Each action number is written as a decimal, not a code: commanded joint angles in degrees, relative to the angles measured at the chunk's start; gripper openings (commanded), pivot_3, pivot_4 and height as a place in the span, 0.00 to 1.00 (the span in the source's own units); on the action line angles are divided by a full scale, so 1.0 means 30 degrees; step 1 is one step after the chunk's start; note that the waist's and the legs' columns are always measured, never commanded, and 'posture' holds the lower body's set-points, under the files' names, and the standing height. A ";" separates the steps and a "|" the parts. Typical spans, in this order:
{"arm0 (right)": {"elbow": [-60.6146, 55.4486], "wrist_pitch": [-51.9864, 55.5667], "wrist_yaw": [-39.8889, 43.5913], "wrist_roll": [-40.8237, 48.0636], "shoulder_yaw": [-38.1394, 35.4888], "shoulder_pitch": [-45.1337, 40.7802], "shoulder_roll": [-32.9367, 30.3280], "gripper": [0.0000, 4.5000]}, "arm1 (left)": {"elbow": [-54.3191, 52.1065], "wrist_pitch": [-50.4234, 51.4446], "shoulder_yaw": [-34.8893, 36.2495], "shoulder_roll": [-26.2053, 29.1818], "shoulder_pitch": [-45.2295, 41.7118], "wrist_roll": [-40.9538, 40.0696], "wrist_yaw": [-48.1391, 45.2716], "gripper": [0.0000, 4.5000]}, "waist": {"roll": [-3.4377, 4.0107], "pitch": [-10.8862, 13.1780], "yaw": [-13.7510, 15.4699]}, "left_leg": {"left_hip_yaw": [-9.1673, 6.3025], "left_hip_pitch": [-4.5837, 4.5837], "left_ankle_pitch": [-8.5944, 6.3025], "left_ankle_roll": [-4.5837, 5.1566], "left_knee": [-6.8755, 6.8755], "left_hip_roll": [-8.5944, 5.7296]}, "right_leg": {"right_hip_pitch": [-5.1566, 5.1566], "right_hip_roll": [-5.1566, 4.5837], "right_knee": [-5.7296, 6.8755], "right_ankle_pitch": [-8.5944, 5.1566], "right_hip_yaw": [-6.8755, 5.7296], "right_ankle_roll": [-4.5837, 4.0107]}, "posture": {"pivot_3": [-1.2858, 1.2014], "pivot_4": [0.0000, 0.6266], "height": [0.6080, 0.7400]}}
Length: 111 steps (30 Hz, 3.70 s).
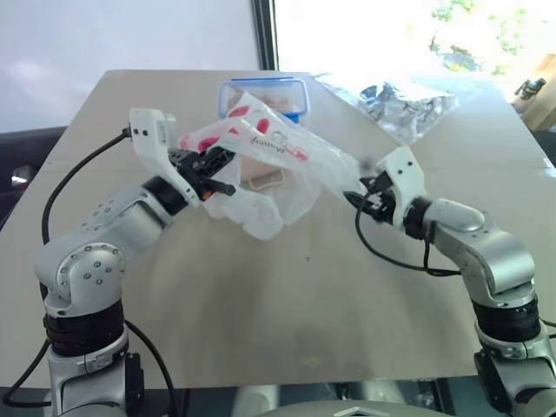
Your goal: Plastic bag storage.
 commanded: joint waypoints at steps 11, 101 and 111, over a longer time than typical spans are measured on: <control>0.2374 -0.2745 -0.0366 -0.1114 0.0946 -0.0526 0.0930 0.01 | -0.0655 0.0189 0.0500 0.0356 -0.0246 -0.0728 -0.0500 0.00 | 0.0000 0.0000 0.0002 | 0.0005 0.0004 0.0001 0.0000 0.0008 0.0000 | 0.0000 0.0000 0.0006 0.0000 -0.0001 0.0000 | 0.52 0.24 1.00; -0.1004 0.2933 -0.9035 1.5938 -0.9120 -0.4408 -0.5680 0.12 | 0.9687 0.3309 0.5202 -0.1032 -0.7921 -1.7883 0.4625 0.00 | 0.0046 0.0031 -0.0109 | 0.0084 -0.0290 -0.0025 0.0055 0.0130 0.0029 | -0.0243 0.0008 0.0062 0.0001 -0.0021 0.0001 | 0.52 0.24 1.00; 0.1005 0.3228 -0.9820 1.6144 -0.6600 -0.5783 -0.3143 0.61 | 0.8739 0.3411 0.5285 -0.1370 -0.7450 -1.7883 0.4598 0.00 | 0.0044 0.0036 -0.0048 | 0.0047 -0.0287 -0.0012 0.0043 0.0212 0.0028 | -0.0266 0.0034 0.0156 0.0006 -0.0018 0.0008 | 0.52 0.24 1.00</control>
